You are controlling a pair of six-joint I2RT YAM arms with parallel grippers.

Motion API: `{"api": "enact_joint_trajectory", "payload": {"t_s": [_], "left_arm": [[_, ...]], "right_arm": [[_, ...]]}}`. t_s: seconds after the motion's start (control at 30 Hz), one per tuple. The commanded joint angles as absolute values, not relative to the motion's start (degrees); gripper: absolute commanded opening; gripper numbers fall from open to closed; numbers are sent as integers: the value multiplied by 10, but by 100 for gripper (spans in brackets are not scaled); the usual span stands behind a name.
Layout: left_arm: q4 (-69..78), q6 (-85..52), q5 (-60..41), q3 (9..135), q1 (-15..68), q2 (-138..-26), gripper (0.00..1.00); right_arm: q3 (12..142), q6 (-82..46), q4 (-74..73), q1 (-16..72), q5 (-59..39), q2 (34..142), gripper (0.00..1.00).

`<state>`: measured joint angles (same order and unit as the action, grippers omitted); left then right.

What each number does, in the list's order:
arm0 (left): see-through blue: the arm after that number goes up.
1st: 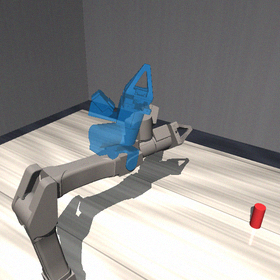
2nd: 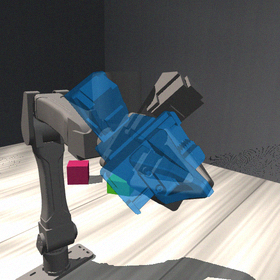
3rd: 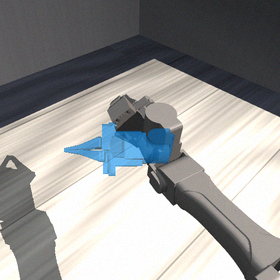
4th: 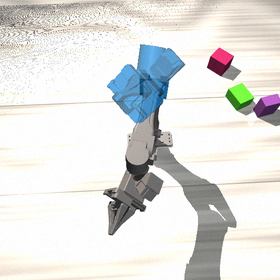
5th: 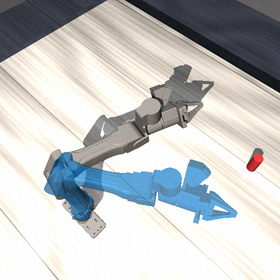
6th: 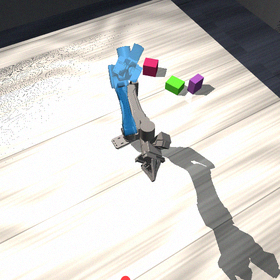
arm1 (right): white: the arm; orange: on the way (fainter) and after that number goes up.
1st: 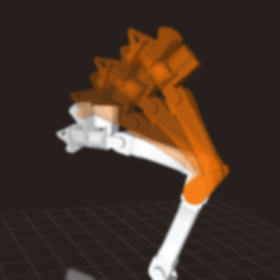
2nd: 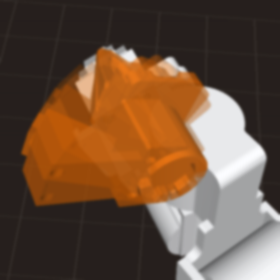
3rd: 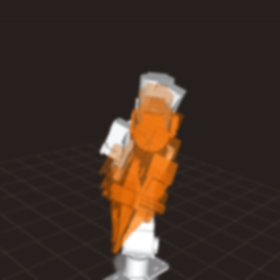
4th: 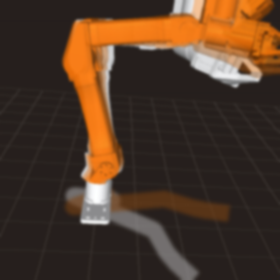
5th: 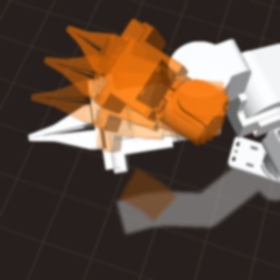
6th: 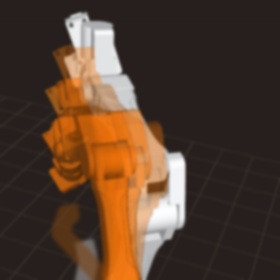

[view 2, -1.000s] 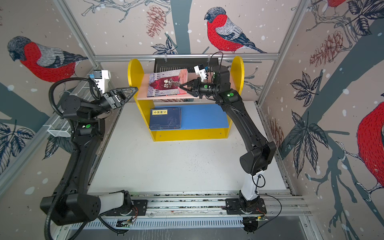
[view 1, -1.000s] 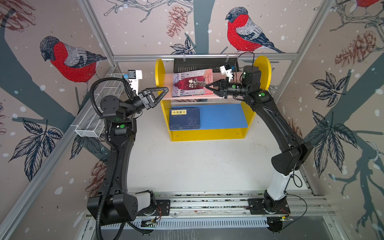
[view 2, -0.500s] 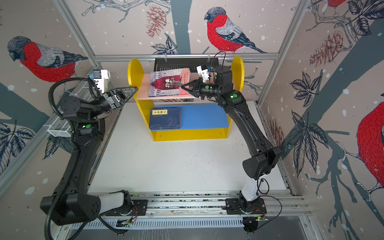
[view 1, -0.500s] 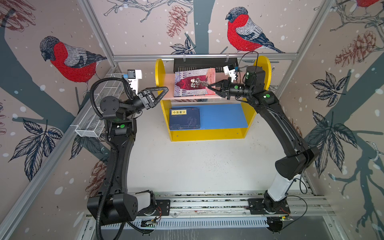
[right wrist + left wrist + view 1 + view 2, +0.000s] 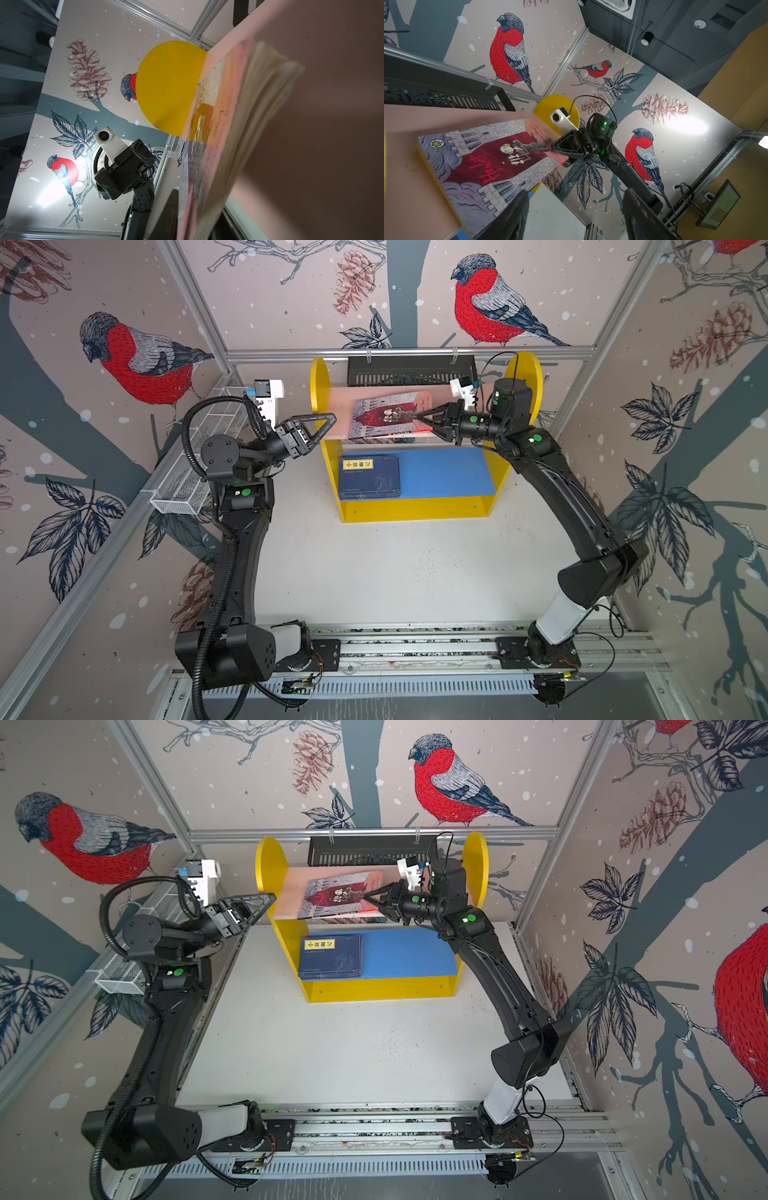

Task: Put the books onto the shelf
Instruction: 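Push the Hamlet book deeper onto the pink shelf with the right gripper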

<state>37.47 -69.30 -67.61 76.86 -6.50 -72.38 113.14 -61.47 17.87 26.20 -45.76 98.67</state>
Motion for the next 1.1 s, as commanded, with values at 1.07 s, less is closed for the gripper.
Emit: {"api": "enact_joint_trajectory", "payload": {"t_s": [1.07], "left_arm": [[409,-694,-663,755,-65,-713,73]], "right_arm": [[1312,-503,371,306,-203,1045,60]]}}
